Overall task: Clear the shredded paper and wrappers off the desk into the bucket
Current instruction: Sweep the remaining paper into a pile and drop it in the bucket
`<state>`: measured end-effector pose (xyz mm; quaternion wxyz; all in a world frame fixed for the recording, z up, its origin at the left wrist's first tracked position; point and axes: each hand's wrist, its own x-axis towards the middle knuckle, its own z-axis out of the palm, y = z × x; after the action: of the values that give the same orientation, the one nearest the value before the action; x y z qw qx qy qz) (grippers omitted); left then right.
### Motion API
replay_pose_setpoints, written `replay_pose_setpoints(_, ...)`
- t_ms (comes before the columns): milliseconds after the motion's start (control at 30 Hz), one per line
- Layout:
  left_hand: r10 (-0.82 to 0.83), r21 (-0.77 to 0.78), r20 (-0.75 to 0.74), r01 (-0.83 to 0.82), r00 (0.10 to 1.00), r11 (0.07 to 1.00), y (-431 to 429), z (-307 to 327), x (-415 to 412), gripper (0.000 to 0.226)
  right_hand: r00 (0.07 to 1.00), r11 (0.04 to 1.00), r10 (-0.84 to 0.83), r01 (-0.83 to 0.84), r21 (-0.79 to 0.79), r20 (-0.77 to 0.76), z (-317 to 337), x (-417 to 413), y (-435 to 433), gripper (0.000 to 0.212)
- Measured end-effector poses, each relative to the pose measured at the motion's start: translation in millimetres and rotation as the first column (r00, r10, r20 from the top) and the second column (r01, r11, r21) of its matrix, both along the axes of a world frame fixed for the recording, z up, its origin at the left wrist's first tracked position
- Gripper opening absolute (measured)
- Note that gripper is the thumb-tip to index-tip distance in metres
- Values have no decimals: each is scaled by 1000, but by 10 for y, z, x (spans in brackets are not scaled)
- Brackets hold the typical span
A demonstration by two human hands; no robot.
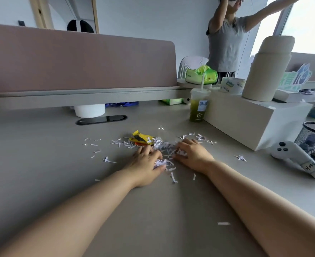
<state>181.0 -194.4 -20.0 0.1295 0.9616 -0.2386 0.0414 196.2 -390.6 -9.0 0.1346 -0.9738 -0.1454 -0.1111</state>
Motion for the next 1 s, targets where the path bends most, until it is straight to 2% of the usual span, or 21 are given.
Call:
replay_pose_setpoints(100,32,-38,8,-31,999,999,-1,52,-90,33,1000,999,11,-10,34,-4,37,-112,51,30)
replay_pose_setpoints(167,48,-25,64,-46,997,999,-1,86,-153,33,1000,997,17,-16,77,-9,79,-189,134,25)
replay_pose_setpoints(267,56,-57,119,-49,991,997,124,120,-247,36,1000,992,28,-28,123,-1,180,-295,338,26)
replay_pose_setpoints(433,197,-214,154,-162,968,963,827,287,-389,37,989,972,147,-146,184,9,452,-390,872,31)
replay_pose_setpoints(600,314,-225,230,-263,921,938,1609,580,-624,39,966,929,254,-259,265,52,743,-440,1620,35)
replay_pose_setpoints(800,439,-281,279,-364,854,888,2477,872,-959,38,916,863,393,-399,310,83,1015,-546,2668,37)
replay_pose_setpoints(1000,550,-302,389,-461,739,834,3259,1263,-1313,34,831,703,536,-536,467,147,1380,-667,3559,35)
